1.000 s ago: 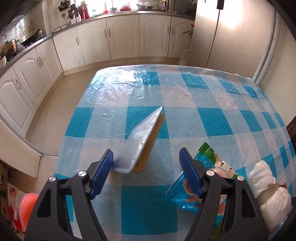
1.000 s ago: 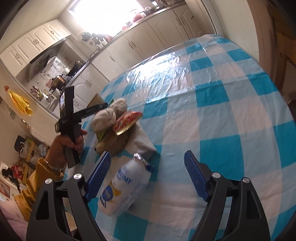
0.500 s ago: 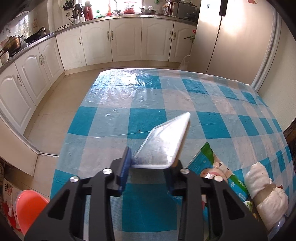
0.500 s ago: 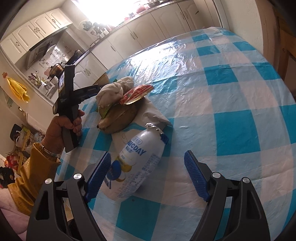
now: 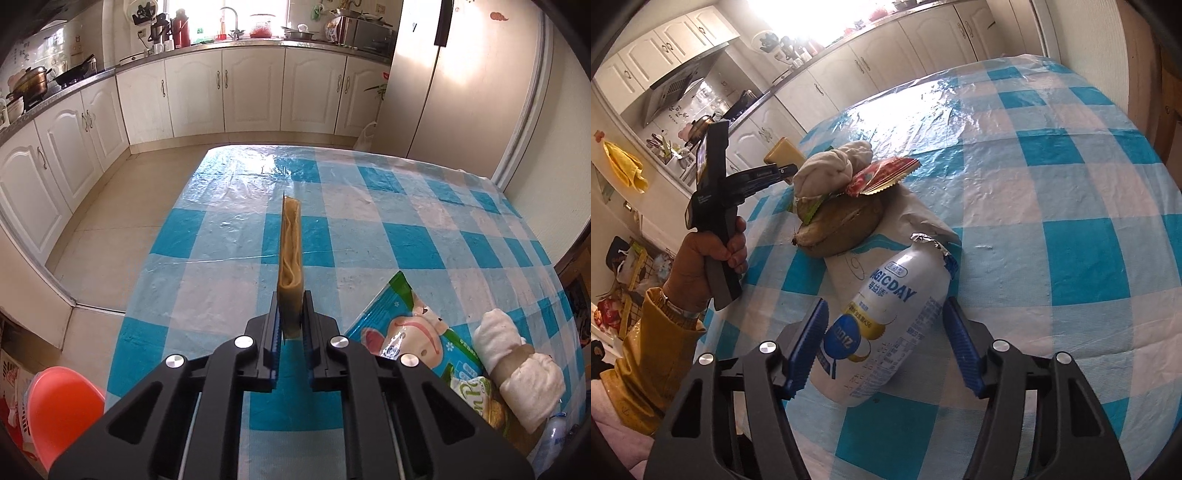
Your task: Collect trash
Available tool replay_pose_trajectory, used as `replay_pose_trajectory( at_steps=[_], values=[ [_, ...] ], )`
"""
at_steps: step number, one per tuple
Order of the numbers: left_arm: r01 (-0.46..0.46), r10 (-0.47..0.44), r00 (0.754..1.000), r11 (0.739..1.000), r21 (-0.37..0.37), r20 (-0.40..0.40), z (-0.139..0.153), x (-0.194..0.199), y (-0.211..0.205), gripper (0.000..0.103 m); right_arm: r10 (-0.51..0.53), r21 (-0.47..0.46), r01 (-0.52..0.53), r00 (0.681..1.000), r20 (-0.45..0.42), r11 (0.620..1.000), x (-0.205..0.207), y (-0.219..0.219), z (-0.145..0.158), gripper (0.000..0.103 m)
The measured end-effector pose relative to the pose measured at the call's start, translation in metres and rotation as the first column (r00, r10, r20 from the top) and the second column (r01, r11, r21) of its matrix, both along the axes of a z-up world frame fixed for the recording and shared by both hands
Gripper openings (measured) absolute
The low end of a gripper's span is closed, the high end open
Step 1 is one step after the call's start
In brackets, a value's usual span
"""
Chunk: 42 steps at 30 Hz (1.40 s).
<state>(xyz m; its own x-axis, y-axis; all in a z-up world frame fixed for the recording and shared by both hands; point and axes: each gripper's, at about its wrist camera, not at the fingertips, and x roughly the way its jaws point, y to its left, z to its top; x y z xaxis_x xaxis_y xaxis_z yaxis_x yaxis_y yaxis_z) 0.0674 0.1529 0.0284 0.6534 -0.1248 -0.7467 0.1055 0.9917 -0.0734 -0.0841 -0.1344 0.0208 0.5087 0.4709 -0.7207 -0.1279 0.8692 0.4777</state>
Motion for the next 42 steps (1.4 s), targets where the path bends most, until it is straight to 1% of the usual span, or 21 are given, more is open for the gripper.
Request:
replay_pose_trajectory(
  at_steps=[5,14,17,27,32,36,39,42],
  values=[
    [0.003,-0.002,1.000,1.000,-0.022,0.010,0.006,-0.011,0.003,0.011,-0.010,0.013,0.009,1.000,0.003,1.000,0.002,-0.006,-0.002,0.058],
    [0.025,-0.024,1.000,0.997,-0.071,0.011,0.012,-0.048,0.006,0.011,-0.011,-0.005,0.011,1.000,0.014,1.000,-0.003,-0.009,0.000,0.050],
    [0.032,-0.032,0.999,0.995,-0.097,0.002,0.012,-0.063,0.005,0.011,-0.009,-0.006,0.009,1.000,0.021,1.000,-0.007,-0.009,0.002,0.049],
    [0.098,-0.103,0.994,0.985,-0.142,-0.029,0.012,-0.113,-0.012,0.011,-0.025,-0.017,0.026,0.998,0.059,1.000,-0.020,-0.011,0.014,0.048],
    [0.130,-0.141,0.989,0.976,-0.176,-0.050,0.010,-0.137,-0.022,0.011,-0.028,-0.028,0.030,0.997,0.077,0.999,-0.026,-0.011,0.019,0.048],
    [0.149,-0.165,0.984,0.969,-0.197,-0.063,0.008,-0.148,-0.027,0.011,-0.036,-0.026,0.038,0.997,0.071,0.999,-0.030,-0.012,0.018,0.048],
    [0.168,-0.188,0.980,0.959,-0.229,-0.071,0.008,-0.158,-0.031,0.011,-0.034,-0.028,0.036,0.996,0.079,0.999,-0.033,-0.010,0.022,0.048],
    [0.192,-0.215,0.974,0.952,-0.237,-0.077,0.007,-0.166,-0.035,0.011,-0.030,-0.022,0.032,0.996,0.081,0.999,-0.034,-0.008,0.024,0.048]
  ],
)
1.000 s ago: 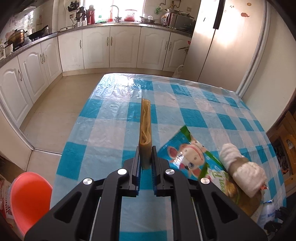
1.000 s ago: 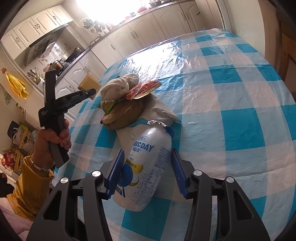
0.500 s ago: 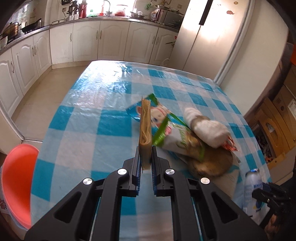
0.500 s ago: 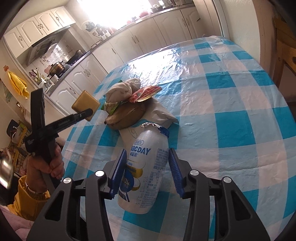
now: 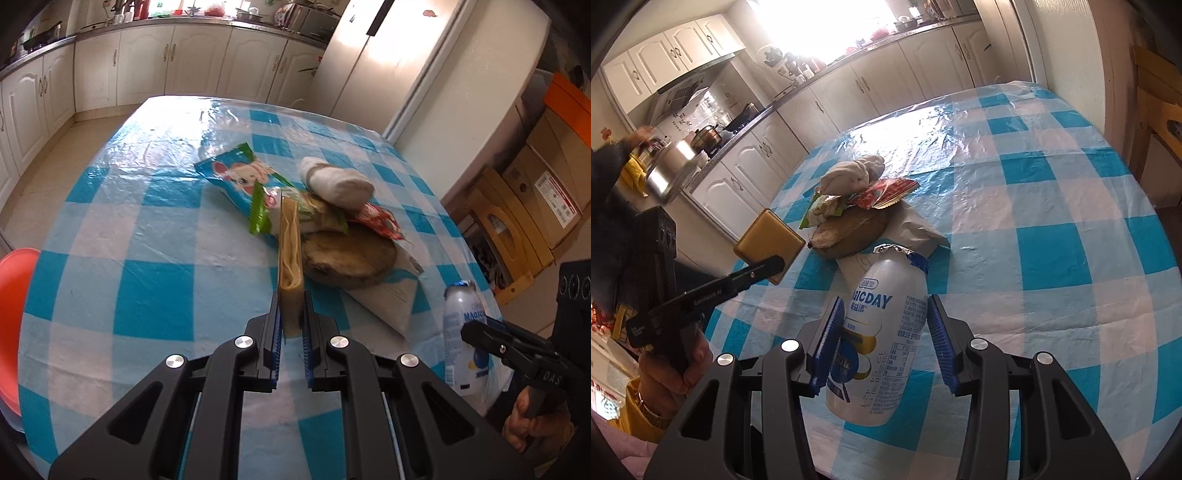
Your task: Collect trash
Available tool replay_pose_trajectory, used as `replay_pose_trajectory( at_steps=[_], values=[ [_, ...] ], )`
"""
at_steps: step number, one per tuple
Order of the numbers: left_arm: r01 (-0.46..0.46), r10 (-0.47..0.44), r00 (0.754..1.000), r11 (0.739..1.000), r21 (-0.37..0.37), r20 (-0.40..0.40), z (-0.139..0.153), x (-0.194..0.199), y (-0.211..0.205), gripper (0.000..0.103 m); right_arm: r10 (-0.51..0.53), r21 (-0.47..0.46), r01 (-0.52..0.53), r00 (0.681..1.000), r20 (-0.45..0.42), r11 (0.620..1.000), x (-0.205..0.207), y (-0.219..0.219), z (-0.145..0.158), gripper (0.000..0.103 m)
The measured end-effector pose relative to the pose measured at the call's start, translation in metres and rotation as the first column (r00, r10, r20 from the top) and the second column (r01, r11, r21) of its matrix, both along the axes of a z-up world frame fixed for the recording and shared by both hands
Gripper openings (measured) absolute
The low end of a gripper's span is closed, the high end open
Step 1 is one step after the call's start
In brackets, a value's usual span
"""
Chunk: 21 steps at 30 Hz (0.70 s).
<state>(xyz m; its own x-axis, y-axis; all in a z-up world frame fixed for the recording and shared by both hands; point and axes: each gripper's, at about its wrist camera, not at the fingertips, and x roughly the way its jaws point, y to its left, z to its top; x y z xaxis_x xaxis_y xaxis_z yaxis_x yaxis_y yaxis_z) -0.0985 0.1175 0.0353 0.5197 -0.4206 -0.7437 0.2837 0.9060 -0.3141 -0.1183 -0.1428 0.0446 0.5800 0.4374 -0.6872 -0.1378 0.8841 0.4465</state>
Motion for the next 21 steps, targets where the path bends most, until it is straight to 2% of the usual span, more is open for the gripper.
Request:
replay_pose_trajectory(
  at_steps=[4,10,13,15,18,21],
  values=[
    [0.035,-0.035,0.999,0.999,-0.012,-0.030,-0.005,-0.006,-0.005,0.011,0.008,-0.024,-0.008,1.000,-0.013,1.000,0.001,0.005,-0.003,0.048],
    [0.076,-0.075,0.994,0.997,0.009,-0.085,-0.017,-0.002,-0.016,0.012,-0.001,-0.068,-0.002,0.999,-0.043,0.998,0.011,0.007,-0.017,0.048],
    [0.082,-0.081,0.994,0.997,0.008,-0.077,-0.018,0.001,-0.016,0.022,-0.008,-0.087,0.005,0.999,-0.035,0.996,0.014,0.008,-0.017,0.048],
    [0.069,-0.068,0.996,0.998,0.010,-0.058,-0.016,0.003,-0.015,0.047,-0.006,-0.087,0.002,0.999,-0.036,0.996,0.016,0.008,-0.017,0.048],
    [0.043,-0.042,0.999,0.999,0.027,-0.027,-0.015,0.006,-0.012,0.050,0.003,-0.081,-0.007,0.999,-0.051,0.997,0.016,0.009,-0.021,0.052],
    [0.021,-0.021,0.999,1.000,-0.001,-0.025,-0.016,0.010,-0.006,0.050,0.002,-0.092,-0.007,0.999,-0.048,0.996,0.014,0.010,-0.023,0.059]
  ],
)
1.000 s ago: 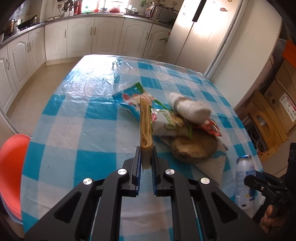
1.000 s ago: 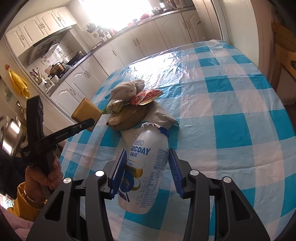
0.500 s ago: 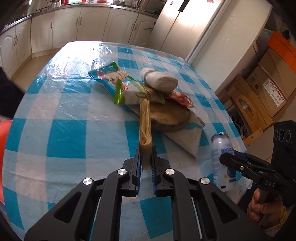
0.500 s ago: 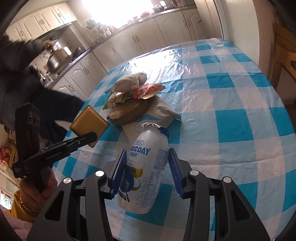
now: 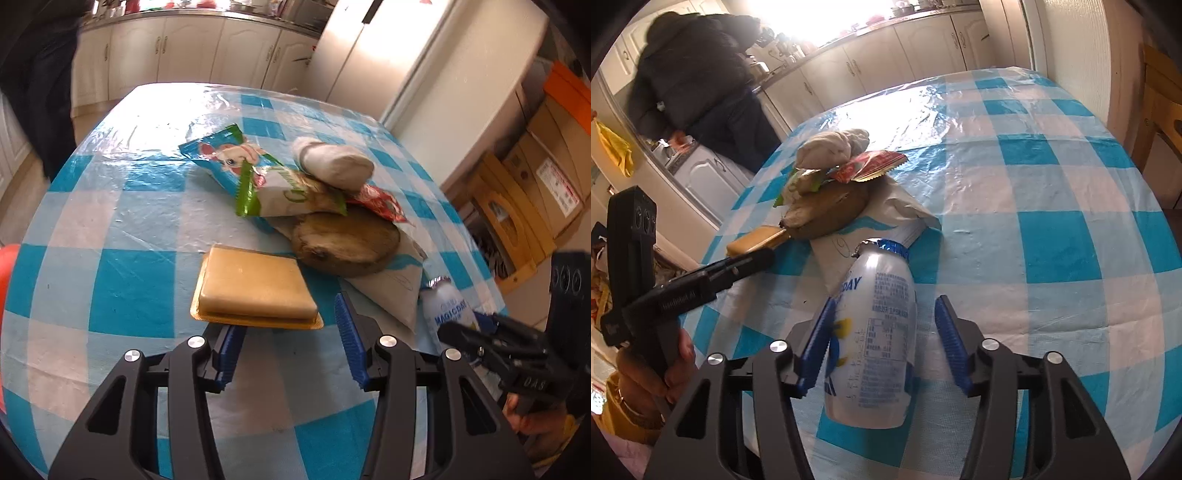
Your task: Collect trash
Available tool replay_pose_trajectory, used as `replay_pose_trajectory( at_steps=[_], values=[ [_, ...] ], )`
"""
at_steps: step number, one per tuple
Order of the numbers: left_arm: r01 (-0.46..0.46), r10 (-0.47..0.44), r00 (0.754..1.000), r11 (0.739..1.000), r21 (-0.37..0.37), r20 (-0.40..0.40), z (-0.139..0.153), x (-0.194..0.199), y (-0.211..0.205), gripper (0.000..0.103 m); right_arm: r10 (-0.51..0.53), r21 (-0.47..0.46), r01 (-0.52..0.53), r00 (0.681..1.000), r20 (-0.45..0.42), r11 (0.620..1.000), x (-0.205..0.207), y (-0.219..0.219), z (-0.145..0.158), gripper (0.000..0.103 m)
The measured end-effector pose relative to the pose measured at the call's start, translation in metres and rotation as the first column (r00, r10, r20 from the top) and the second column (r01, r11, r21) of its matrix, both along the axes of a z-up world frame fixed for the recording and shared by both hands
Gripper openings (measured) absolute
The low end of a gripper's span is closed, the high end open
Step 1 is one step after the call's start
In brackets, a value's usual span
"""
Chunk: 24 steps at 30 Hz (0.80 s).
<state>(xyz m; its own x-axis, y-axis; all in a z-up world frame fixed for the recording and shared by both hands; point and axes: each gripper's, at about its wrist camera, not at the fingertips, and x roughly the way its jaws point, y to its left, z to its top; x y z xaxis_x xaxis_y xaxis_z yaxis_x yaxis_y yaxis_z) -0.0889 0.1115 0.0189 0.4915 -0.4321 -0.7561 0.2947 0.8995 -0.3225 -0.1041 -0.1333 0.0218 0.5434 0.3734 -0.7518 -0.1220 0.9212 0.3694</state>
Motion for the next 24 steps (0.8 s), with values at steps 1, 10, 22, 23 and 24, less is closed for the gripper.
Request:
replay_pose_trajectory(
  at_steps=[1,10,22,23,24],
  values=[
    [-0.004,0.004,1.000,1.000,-0.003,0.002,0.000,0.001,0.001,0.050,-0.002,-0.005,0.002,1.000,0.002,1.000,0.000,0.000,0.000,0.063],
    [-0.044,0.042,0.999,0.996,-0.081,-0.030,0.000,0.011,0.010,0.061,0.018,-0.040,-0.017,1.000,0.022,0.999,-0.005,0.009,0.001,0.067],
    [-0.188,0.180,0.980,0.976,-0.108,-0.084,-0.002,0.029,0.024,0.037,0.008,-0.056,-0.006,0.999,0.037,0.998,-0.005,0.006,0.001,0.072],
    [-0.190,0.181,0.980,0.976,-0.106,-0.084,-0.002,0.029,0.024,0.035,0.007,-0.059,-0.005,0.999,0.039,0.998,-0.005,0.006,0.001,0.072],
    [-0.190,0.182,0.980,0.976,-0.104,-0.082,-0.002,0.029,0.023,0.035,0.004,-0.062,-0.001,0.999,0.041,0.998,-0.005,0.005,0.001,0.072]
  ],
)
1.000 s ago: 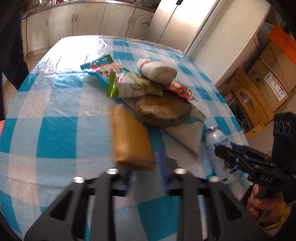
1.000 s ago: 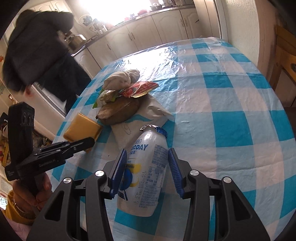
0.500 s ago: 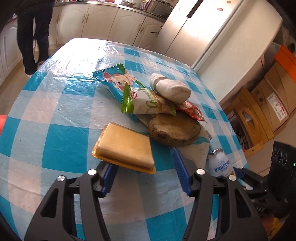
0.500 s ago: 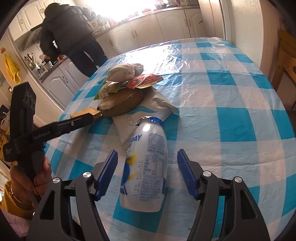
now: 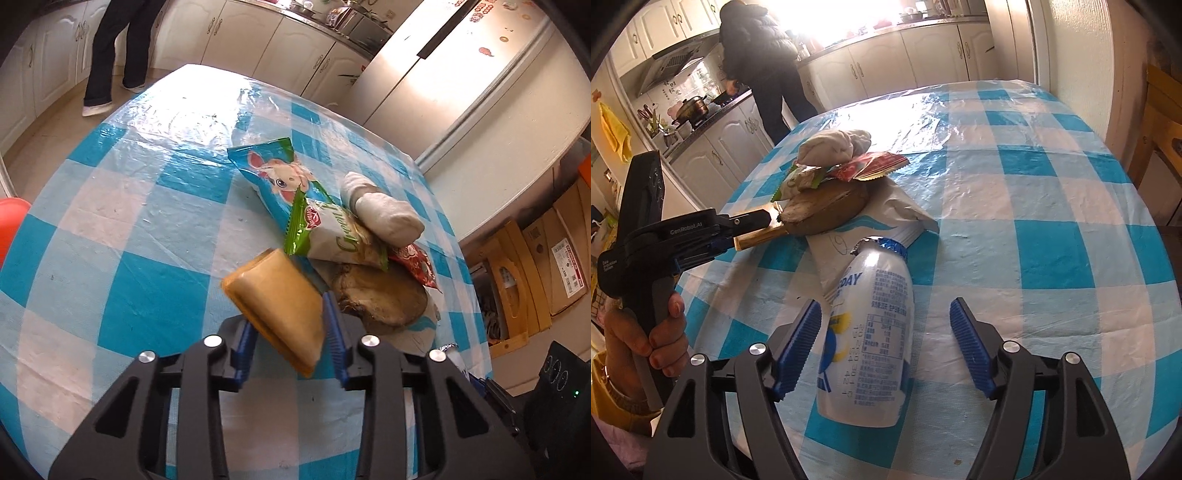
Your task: Collect trash
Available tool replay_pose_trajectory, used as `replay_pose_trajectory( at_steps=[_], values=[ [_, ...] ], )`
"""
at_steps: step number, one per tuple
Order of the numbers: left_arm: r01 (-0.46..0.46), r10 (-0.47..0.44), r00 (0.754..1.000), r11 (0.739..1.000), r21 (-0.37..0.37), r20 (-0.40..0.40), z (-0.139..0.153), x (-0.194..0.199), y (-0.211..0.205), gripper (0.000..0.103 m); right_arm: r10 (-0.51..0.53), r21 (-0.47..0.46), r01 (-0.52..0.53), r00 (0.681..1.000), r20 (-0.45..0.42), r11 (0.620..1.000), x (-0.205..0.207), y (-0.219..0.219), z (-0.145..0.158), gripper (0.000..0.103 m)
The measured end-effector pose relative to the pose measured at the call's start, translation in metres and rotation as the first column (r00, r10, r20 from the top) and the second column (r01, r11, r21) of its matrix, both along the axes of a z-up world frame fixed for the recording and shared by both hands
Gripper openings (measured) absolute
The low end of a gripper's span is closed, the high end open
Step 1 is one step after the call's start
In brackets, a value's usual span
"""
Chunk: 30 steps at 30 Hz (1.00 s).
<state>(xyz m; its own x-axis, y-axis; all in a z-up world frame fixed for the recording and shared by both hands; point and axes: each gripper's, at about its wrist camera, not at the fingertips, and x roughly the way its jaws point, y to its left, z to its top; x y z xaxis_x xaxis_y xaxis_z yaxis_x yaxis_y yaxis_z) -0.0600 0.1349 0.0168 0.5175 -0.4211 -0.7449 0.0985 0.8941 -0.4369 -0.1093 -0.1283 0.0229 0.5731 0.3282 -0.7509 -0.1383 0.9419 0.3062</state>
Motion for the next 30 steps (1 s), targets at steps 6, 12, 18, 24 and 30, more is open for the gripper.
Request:
replay_pose_trajectory(
  at_steps=[6,12,18,24,30],
  values=[
    [0.005,-0.006,1.000,1.000,0.027,0.021,0.004,0.000,-0.005,0.031,0.010,-0.025,-0.010,1.000,0.007,1.000,-0.002,0.002,0.000,0.071],
    [0.020,-0.023,0.998,0.999,0.048,0.051,0.007,-0.004,-0.008,0.026,0.014,-0.060,-0.013,1.000,0.012,0.998,-0.005,0.006,0.000,0.044],
    [0.035,-0.039,0.997,0.998,0.053,0.070,0.010,-0.007,-0.011,0.023,0.019,-0.050,-0.018,1.000,0.020,0.999,-0.004,0.004,-0.001,0.044],
    [0.049,-0.051,0.995,0.998,0.029,0.083,0.013,-0.014,-0.006,0.013,0.008,0.014,-0.008,1.000,0.016,1.000,-0.004,-0.002,0.006,0.044],
    [0.045,-0.046,0.995,0.999,0.015,0.087,0.014,-0.018,0.000,0.011,0.006,0.032,-0.007,1.000,0.029,0.999,-0.006,-0.002,0.018,0.044]
  ],
)
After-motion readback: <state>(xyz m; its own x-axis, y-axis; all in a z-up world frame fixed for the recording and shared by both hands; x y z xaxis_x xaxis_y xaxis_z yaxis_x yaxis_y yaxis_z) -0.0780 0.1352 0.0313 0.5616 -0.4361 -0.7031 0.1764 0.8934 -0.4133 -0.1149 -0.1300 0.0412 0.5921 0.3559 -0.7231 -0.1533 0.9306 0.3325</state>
